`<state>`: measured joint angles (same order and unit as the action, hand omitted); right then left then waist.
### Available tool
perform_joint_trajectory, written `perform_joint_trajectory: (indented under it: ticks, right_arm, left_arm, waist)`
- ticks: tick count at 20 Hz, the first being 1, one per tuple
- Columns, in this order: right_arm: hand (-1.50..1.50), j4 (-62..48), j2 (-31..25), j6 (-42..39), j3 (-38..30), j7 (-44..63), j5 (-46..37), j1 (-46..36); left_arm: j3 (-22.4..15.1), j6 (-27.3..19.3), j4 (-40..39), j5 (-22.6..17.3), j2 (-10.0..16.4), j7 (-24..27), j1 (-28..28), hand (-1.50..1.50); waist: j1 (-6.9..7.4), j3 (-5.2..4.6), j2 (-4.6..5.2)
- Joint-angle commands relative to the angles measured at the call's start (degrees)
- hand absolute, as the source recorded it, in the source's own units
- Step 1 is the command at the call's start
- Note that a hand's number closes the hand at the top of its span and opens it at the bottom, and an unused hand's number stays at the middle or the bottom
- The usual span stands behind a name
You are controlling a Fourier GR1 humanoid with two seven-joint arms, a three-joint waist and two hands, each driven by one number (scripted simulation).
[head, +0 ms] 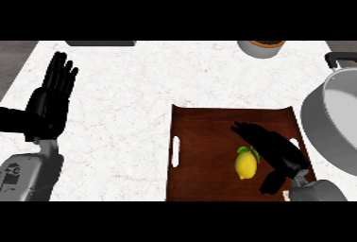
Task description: Pick the lemon from the tray and place it in the pot
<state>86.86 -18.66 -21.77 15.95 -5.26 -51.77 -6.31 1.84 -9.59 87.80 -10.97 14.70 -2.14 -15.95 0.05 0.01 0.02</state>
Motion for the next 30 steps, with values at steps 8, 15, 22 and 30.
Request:
perform_joint_trajectory:
  ticks: [8,15,22,30]
  right_arm:
    - [-1.5,-5.8,6.9,3.2,3.2,-1.2,-5.5,0.2]
    - [1.5,-13.0,6.5,10.8,4.6,-12.9,-8.3,-3.0]
    - [1.5,-13.0,7.5,14.2,6.0,-12.4,-12.4,-0.3]
    - [1.5,8.5,10.3,20.4,24.3,-8.1,-23.7,18.3]
  left_arm:
    - [-0.3,0.2,6.3,2.0,-2.2,-3.2,3.0,0.0]
    - [2.6,2.7,2.9,0.7,-0.7,-2.0,1.7,0.0]
    - [2.8,2.9,2.1,1.2,-1.4,-0.8,1.8,0.0]
    - [4.7,3.4,0.5,0.9,-0.7,0.5,2.8,0.0]
  waist:
    - [0.16,0.0,-0.13]
    - [0.23,0.01,-0.04]
    - [-0.04,0.01,-0.02]
    - [-2.05,-0.1,-0.67]
